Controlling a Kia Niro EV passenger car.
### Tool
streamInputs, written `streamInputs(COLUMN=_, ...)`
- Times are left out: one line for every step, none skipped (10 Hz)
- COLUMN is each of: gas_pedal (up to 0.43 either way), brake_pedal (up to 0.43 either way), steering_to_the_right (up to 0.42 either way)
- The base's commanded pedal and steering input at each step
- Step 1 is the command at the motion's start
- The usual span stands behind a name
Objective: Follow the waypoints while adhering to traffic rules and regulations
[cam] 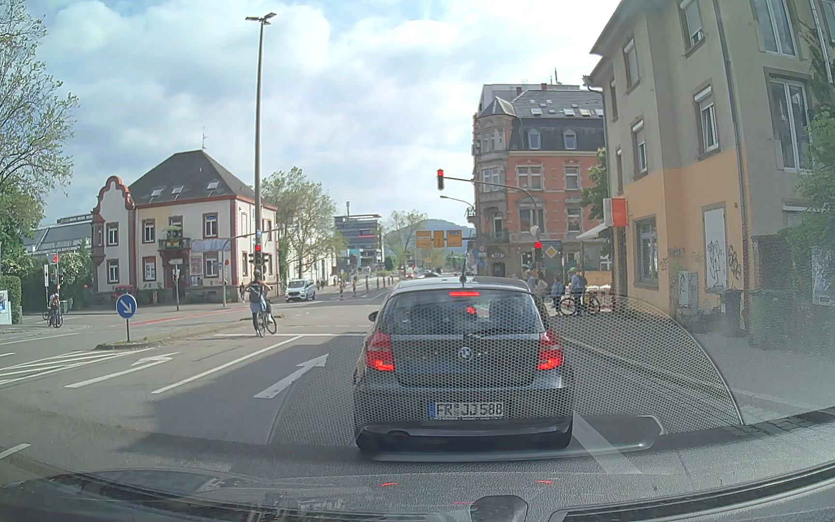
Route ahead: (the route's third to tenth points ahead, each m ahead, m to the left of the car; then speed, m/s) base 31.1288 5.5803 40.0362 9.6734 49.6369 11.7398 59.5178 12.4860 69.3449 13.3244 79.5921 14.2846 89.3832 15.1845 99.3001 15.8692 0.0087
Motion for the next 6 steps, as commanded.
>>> streamInputs(gas_pedal=0.0, brake_pedal=0.226, steering_to_the_right=-0.015)
streamInputs(gas_pedal=0.0, brake_pedal=0.226, steering_to_the_right=-0.015)
streamInputs(gas_pedal=0.0, brake_pedal=0.226, steering_to_the_right=-0.015)
streamInputs(gas_pedal=0.0, brake_pedal=0.226, steering_to_the_right=-0.015)
streamInputs(gas_pedal=0.0, brake_pedal=0.226, steering_to_the_right=-0.015)
streamInputs(gas_pedal=0.0, brake_pedal=0.226, steering_to_the_right=-0.015)
